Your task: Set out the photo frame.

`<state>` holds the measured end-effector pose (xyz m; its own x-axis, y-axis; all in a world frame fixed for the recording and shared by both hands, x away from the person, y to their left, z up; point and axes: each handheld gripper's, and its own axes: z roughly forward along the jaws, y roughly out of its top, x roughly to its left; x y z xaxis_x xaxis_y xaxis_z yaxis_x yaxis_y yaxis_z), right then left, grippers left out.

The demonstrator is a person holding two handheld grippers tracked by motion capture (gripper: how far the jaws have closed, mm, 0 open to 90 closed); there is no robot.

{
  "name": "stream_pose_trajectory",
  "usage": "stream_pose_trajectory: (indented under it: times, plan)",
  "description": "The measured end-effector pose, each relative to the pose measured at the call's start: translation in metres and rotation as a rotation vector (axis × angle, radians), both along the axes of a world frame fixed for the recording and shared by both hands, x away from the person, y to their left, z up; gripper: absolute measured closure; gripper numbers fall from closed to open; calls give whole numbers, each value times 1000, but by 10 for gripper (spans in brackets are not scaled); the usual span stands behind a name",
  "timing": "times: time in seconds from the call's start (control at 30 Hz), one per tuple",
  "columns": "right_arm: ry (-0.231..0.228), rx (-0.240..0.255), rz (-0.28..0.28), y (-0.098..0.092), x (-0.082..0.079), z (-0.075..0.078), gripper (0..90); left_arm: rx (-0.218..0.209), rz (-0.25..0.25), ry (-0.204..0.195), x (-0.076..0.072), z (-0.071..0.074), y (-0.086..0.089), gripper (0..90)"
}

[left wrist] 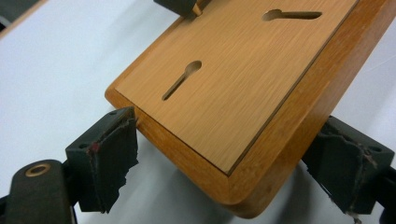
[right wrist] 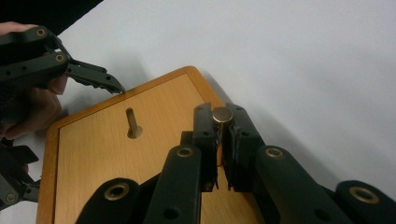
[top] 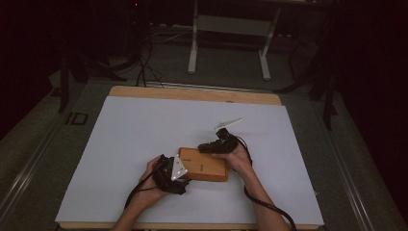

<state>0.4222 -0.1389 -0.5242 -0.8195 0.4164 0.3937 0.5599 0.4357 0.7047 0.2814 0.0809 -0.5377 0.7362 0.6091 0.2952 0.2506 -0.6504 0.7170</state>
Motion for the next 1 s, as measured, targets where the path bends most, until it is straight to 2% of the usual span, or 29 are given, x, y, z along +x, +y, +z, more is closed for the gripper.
stream_pose_trajectory:
  times: [0.07,0.1,0.27,0.33,0.47,0.6,0.67,0.8,1.0]
  plan:
    - [-1,-2,2,0,0,0,842,0,0,0,0,0,0,138]
    - [-5,-6,4,0,0,1,841,15,-14,-24,-2,1,-1,145]
    - [-36,-30,0,2,-4,3,839,14,-15,-34,-3,2,-1,163]
    - [-39,-38,-4,3,-5,4,837,4,-16,-56,-5,4,1,184]
    - [-37,-52,-7,4,-5,6,837,-24,-19,-63,-5,7,3,203]
    - [-26,-67,-1,3,-3,7,836,-29,-24,-77,-7,9,3,232]
    - [-26,-72,-1,3,-4,7,834,-28,-42,-103,-10,11,2,237]
    - [-16,-100,22,4,-5,10,791,-40,-77,-124,-15,13,-2,321]
    - [-35,-133,28,7,-8,13,701,-67,-69,-137,-14,16,0,349]
